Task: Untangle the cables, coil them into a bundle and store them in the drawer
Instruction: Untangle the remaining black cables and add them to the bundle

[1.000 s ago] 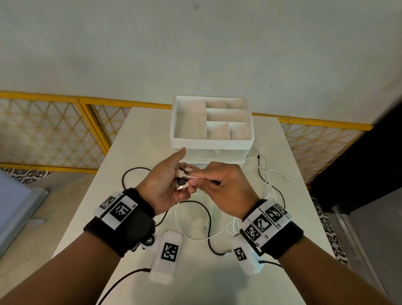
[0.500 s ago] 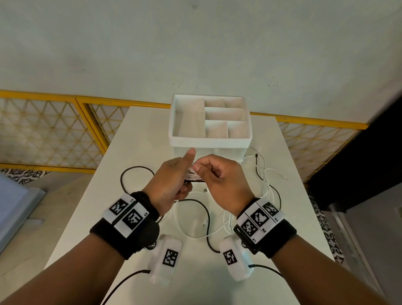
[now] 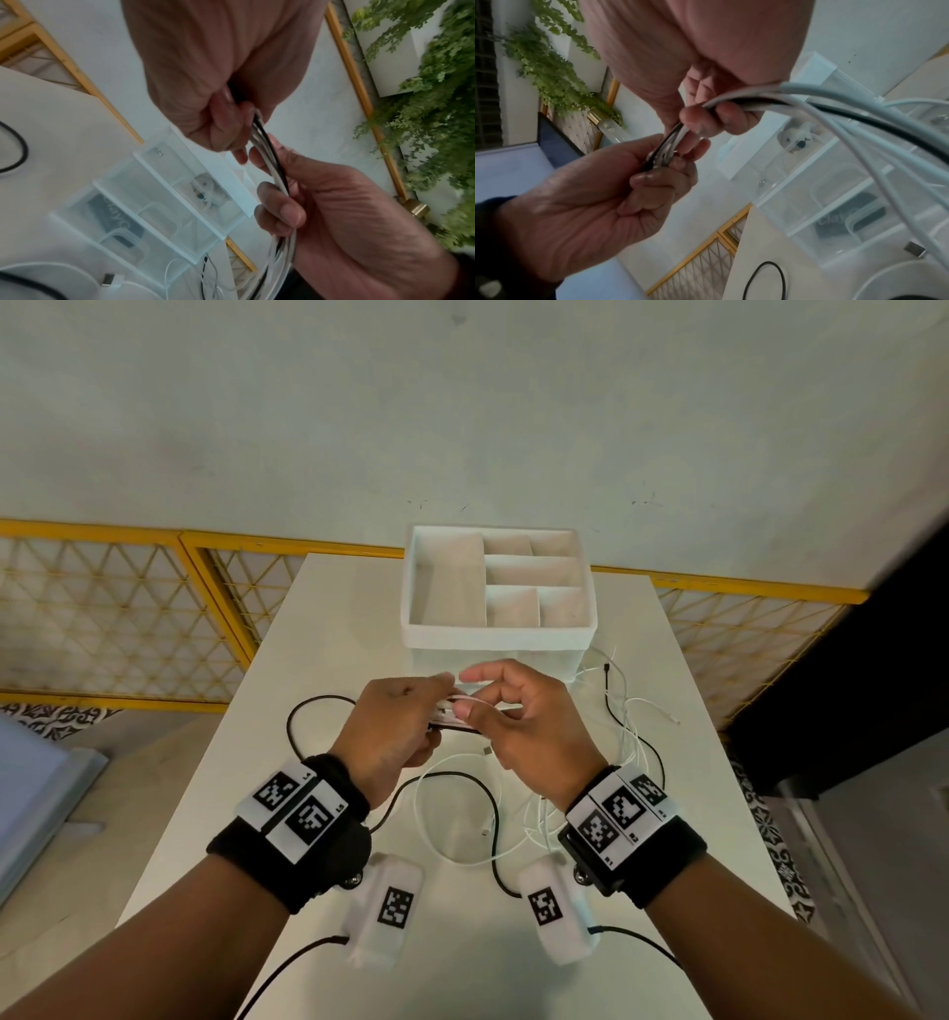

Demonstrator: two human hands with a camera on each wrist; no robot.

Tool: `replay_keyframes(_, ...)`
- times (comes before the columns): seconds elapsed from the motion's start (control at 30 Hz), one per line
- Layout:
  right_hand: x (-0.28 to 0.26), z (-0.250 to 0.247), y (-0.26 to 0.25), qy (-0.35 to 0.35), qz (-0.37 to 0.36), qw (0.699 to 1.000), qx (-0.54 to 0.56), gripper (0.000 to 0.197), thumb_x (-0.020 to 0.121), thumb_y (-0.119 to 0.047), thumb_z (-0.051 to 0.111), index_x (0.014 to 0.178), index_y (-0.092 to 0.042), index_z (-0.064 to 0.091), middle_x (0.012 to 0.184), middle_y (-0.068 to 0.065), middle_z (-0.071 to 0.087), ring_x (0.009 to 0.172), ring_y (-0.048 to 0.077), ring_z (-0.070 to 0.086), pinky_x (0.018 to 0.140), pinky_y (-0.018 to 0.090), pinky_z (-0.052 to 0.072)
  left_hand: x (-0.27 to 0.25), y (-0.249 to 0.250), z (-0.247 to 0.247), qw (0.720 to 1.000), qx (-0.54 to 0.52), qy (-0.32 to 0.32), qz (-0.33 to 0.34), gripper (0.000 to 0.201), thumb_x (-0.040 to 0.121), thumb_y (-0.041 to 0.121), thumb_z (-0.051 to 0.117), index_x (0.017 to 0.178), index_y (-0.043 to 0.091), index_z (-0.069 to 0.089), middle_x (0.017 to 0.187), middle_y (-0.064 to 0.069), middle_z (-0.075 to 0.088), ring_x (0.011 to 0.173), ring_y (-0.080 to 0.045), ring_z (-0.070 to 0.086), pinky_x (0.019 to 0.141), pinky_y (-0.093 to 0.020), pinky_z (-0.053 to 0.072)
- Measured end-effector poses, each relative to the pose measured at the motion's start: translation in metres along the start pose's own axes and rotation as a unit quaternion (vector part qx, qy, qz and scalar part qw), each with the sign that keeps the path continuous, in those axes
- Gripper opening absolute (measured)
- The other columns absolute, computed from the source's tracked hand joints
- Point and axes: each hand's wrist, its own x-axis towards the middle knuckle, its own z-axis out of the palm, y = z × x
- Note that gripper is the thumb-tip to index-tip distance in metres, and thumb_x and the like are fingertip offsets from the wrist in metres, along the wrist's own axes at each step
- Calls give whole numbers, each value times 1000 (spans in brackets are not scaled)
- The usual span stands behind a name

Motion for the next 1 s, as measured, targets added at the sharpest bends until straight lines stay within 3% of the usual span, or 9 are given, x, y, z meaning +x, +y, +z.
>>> replay_keyframes(0.2, 3, 1, 3, 27, 4, 999, -46, 9, 93, -17, 65, 84, -17, 66, 61, 0, 63, 50, 11, 53, 56, 36, 49, 2, -4, 4, 998, -9, 49, 49, 15, 93, 6, 51, 82, 0, 60, 61, -8, 43, 40, -10, 34, 41, -23, 29)
replay_keyframes(0.33, 2, 0, 7, -32, 11, 998, -61, 14, 98, -29, 61, 105, -19, 67, 71, -2, 72, 63, 12, 64, 64, 33, 53, 4, -1, 3, 995, 17, 59, 81, 18, 95, 6, 47, 86, 2, 62, 62, -4, 51, 41, -8, 40, 45, -23, 34)
replay_keyframes(0.47, -2, -1, 8, -43, -57, 989, -126, 21, 97, -27, 62, 77, -23, 67, 59, 1, 59, 54, 12, 50, 56, 24, 42, 8, -7, -2, 997, 57, -11, 56, 33, 100, 20, 48, 76, 2, 61, 53, 0, 47, 47, -16, 38, 44, -25, 32)
replay_keyframes(0.57, 0, -8, 10, -75, -60, 981, -168, 21, 96, -29, 64, 79, -22, 73, 57, 1, 61, 54, 15, 52, 58, 22, 40, 13, 0, -11, 963, 257, -22, 76, 42, 98, 41, 47, 90, 6, 69, 77, -5, 67, 70, -26, 59, 70, -36, 51)
replay_keyframes(0.67, 1, -12, 8, -139, -53, 968, -201, 18, 94, -28, 67, 91, -15, 79, 59, -14, 61, 57, 1, 57, 61, 9, 37, 12, 20, -12, 924, 349, -18, 152, 43, 100, 45, 41, 118, 14, 65, 115, -2, 69, 107, -23, 62, 98, -39, 45)
replay_keyframes(0.73, 4, -11, 5, -154, -56, 968, -190, 12, 92, -17, 68, 89, -12, 78, 63, -15, 62, 60, -5, 59, 64, 6, 39, 6, 25, -1, 917, 352, -114, 152, 48, 100, 53, 34, 116, 20, 64, 106, 0, 72, 95, -18, 68, 91, -40, 52)
replay_keyframes(0.8, 6, -12, 2, -160, -50, 973, -158, 22, 87, 0, 64, 74, -15, 74, 63, -14, 65, 64, -7, 63, 66, 8, 43, -1, 18, 12, 905, 370, -173, 116, 61, 96, 64, 24, 106, 19, 64, 82, 0, 70, 64, -15, 66, 65, -35, 59)
replay_keyframes(0.87, 7, -12, 4, -142, -36, 976, -162, 22, 83, -2, 65, 71, -19, 71, 67, -10, 72, 71, -1, 68, 70, 17, 49, 0, 7, 16, 911, 372, -168, 68, 69, 93, 69, 21, 93, 13, 62, 62, 0, 59, 42, -15, 50, 40, -20, 44)
replay_keyframes(1.0, 4, -28, 23, -45, -13, 981, -191, 21, 80, -24, 81, 97, -20, 68, 93, -9, 72, 86, 6, 66, 76, 16, 47, 9, -12, -2, 944, 304, -129, 0, 61, 94, 64, 39, 73, 11, 62, 52, -1, 38, 37, -16, 34, 38, -19, 31)
